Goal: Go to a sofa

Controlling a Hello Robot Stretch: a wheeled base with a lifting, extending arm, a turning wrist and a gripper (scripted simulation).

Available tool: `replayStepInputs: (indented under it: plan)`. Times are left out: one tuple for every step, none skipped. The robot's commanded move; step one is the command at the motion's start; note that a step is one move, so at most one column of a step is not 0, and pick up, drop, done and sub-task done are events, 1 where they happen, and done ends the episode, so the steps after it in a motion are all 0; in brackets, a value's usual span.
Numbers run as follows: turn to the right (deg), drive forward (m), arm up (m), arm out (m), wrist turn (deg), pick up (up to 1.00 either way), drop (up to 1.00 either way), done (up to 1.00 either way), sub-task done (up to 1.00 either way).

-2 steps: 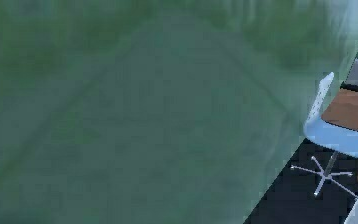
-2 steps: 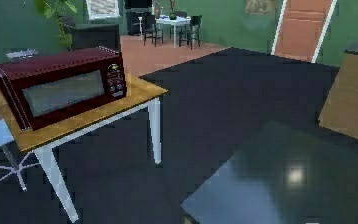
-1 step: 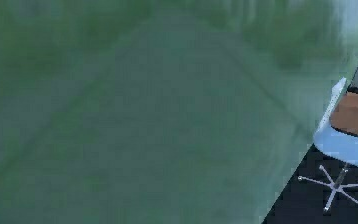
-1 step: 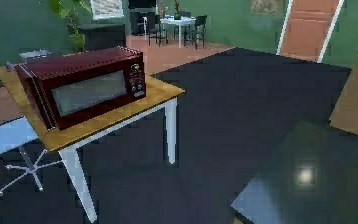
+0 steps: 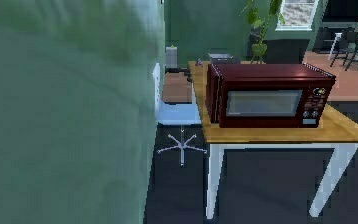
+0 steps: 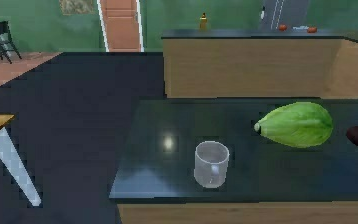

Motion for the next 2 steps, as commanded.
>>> replayStepInputs:
  plan:
    - [9.0, 0.00, 0.00, 0.00, 0.0, 0.00, 0.00, 0.00, 0.00]
    - [0.0, 0.30, 0.00, 0.00, 0.0, 0.00, 0.00, 0.00, 0.00]
